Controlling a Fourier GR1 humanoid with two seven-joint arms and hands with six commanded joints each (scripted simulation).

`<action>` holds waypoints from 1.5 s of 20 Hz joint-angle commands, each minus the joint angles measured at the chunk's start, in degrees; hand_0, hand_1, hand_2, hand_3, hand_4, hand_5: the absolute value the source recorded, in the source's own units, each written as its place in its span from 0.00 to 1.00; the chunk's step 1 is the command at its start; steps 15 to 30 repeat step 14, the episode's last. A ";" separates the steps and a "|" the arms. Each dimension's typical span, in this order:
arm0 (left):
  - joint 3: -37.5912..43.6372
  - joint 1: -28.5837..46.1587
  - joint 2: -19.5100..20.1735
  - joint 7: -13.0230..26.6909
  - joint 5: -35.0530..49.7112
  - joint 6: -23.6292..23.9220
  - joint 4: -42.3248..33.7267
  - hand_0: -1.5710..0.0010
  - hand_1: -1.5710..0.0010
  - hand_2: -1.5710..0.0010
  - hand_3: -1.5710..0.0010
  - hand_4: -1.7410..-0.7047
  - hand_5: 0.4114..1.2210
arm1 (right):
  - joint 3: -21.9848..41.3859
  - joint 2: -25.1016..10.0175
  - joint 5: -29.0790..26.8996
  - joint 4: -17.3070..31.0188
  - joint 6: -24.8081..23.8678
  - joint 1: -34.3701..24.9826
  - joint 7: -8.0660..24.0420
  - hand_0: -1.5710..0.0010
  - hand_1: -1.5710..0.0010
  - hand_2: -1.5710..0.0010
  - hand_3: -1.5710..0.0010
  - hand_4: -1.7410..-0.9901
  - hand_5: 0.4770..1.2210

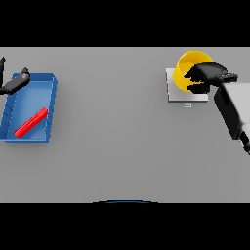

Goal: Pick up the red beaker and tilt it to pour out 1 green nut into yellow bowl. Pick up the yellow bowl and place it on the metallic measuring scale.

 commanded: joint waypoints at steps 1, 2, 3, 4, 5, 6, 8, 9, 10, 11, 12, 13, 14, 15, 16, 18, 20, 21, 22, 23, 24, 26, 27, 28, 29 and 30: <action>-0.38 -0.03 -0.41 0.00 0.07 0.12 0.46 1.00 1.00 1.00 1.00 0.89 0.41 | -0.09 -0.17 -0.20 0.32 0.41 -0.08 -0.94 0.38 0.45 0.39 0.51 0.32 0.68; -0.32 -0.08 -0.33 -0.04 0.16 -0.01 0.41 1.00 1.00 1.00 1.00 0.90 0.41 | 0.11 -0.04 -0.06 0.55 0.59 -0.04 -1.05 0.50 0.56 0.48 0.55 0.36 0.61; -0.42 -0.31 -0.28 -0.04 -0.05 -0.12 0.74 1.00 1.00 1.00 1.00 0.90 0.41 | 0.14 -0.12 0.11 1.27 0.65 -0.38 -1.51 0.60 0.65 0.56 0.57 0.39 0.55; -0.40 -0.35 -0.19 0.00 -0.04 -0.13 0.77 1.00 1.00 1.00 1.00 0.90 0.41 | 0.10 -0.02 0.06 1.41 0.74 -0.40 -1.52 0.68 0.72 0.62 0.60 0.42 0.50; -0.85 -0.83 -0.61 0.00 -0.27 0.10 1.38 1.00 1.00 1.00 1.00 0.90 0.40 | 0.12 0.02 0.08 2.00 0.96 -0.69 -2.27 0.75 0.77 0.67 0.62 0.44 0.46; -0.44 -0.33 -0.45 -0.38 0.52 -0.30 1.19 1.00 1.00 1.00 1.00 0.90 0.40 | 0.25 0.02 0.30 2.63 0.93 -1.04 -2.96 0.80 0.82 0.71 0.64 0.46 0.43; -0.61 -1.10 -0.71 0.00 0.15 0.13 1.36 1.00 1.00 1.00 1.00 0.90 0.40 | 0.56 0.54 0.55 3.26 1.25 -1.34 -3.55 0.87 0.88 0.79 0.68 0.49 0.39; -0.55 -1.05 -0.54 -0.14 0.05 0.20 1.43 1.00 1.00 1.00 1.00 0.90 0.40 | 0.98 0.70 1.03 3.98 1.44 -1.70 -4.03 0.90 0.91 0.82 0.70 0.51 0.37; -0.96 -0.71 -0.78 -0.19 -0.18 0.26 1.27 1.00 1.00 1.00 1.00 0.90 0.40 | 1.39 0.75 1.50 4.51 1.14 -1.81 -4.97 0.92 0.93 0.84 0.72 0.53 0.36; -0.67 -0.52 -0.64 -0.07 0.04 0.48 0.87 1.00 1.00 1.00 1.00 0.90 0.40 | 1.36 0.83 1.64 5.19 1.48 -2.55 -4.83 0.93 0.94 0.87 0.74 0.54 0.35; -0.62 -0.50 -0.52 0.00 0.23 0.47 0.92 1.00 1.00 1.00 1.00 0.89 0.40 | 1.42 0.99 1.80 5.72 1.32 -2.56 -4.74 0.95 0.95 0.89 0.75 0.55 0.35; -0.67 -0.17 -0.68 -0.42 0.21 0.67 0.87 1.00 1.00 1.00 1.00 0.89 0.40 | 1.48 0.92 1.90 6.38 1.32 -2.63 -5.46 0.96 0.96 0.91 0.77 0.57 0.35; -0.57 -0.49 -0.60 -0.03 0.37 0.47 0.89 1.00 1.00 1.00 1.00 0.89 0.40 | 1.74 1.14 2.24 7.00 0.98 -2.59 -5.80 0.97 0.97 0.93 0.78 0.58 0.34; -0.57 -0.49 -0.60 -0.03 0.37 0.47 0.89 1.00 1.00 1.00 1.00 0.89 0.40 | 1.74 1.14 2.24 7.00 0.98 -2.59 -5.80 0.97 0.97 0.93 0.78 0.58 0.34; -0.57 -0.49 -0.60 -0.03 0.37 0.47 0.89 1.00 1.00 1.00 1.00 0.89 0.40 | 1.74 1.14 2.24 7.00 0.98 -2.59 -5.80 0.97 0.97 0.93 0.78 0.58 0.34; -0.57 -0.49 -0.60 -0.03 0.37 0.47 0.89 1.00 1.00 1.00 1.00 0.89 0.40 | 1.74 1.14 2.24 7.00 0.98 -2.59 -5.80 0.97 0.97 0.93 0.78 0.58 0.34; -0.57 -0.49 -0.60 -0.03 0.37 0.47 0.89 1.00 1.00 1.00 1.00 0.89 0.40 | 1.74 1.14 2.24 7.00 0.98 -2.59 -5.80 0.97 0.97 0.93 0.78 0.58 0.34; -0.57 -0.49 -0.60 -0.03 0.37 0.47 0.89 1.00 1.00 1.00 1.00 0.89 0.40 | 1.74 1.14 2.24 7.00 0.98 -2.59 -5.80 0.97 0.97 0.93 0.78 0.58 0.34; -0.57 -0.49 -0.60 -0.03 0.37 0.47 0.89 1.00 1.00 1.00 1.00 0.89 0.40 | 1.74 1.14 2.24 7.00 0.98 -2.59 -5.80 0.97 0.97 0.93 0.78 0.58 0.34; -0.57 -0.49 -0.60 -0.03 0.37 0.47 0.89 1.00 1.00 1.00 1.00 0.89 0.40 | 1.74 1.14 2.24 7.00 0.98 -2.59 -5.80 0.97 0.97 0.93 0.78 0.58 0.34; -0.57 -0.49 -0.60 -0.03 0.37 0.47 0.89 1.00 1.00 1.00 1.00 0.89 0.40 | 1.74 1.14 2.24 7.00 0.98 -2.59 -5.80 0.97 0.97 0.93 0.78 0.58 0.34; -0.57 -0.49 -0.60 -0.03 0.37 0.47 0.89 1.00 1.00 1.00 1.00 0.89 0.40 | 1.74 1.14 2.24 7.00 0.98 -2.59 -5.80 0.97 0.97 0.93 0.78 0.58 0.34; -0.57 -0.49 -0.60 -0.03 0.37 0.47 0.89 1.00 1.00 1.00 1.00 0.89 0.40 | 1.74 1.14 2.24 7.00 0.98 -2.59 -5.80 0.97 0.97 0.93 0.78 0.58 0.34; -0.57 -0.49 -0.60 -0.03 0.37 0.47 0.89 1.00 1.00 1.00 1.00 0.89 0.40 | 1.74 1.14 2.24 7.00 0.98 -2.59 -5.80 0.97 0.97 0.93 0.78 0.58 0.34; -0.57 -0.49 -0.60 -0.03 0.37 0.47 0.89 1.00 1.00 1.00 1.00 0.89 0.40 | 1.74 1.14 2.24 7.00 0.98 -2.59 -5.80 0.97 0.97 0.93 0.78 0.58 0.34; -0.57 -0.49 -0.60 -0.03 0.37 0.47 0.89 1.00 1.00 1.00 1.00 0.89 0.40 | 1.74 1.14 2.24 7.00 0.98 -2.59 -5.80 0.97 0.97 0.93 0.78 0.58 0.34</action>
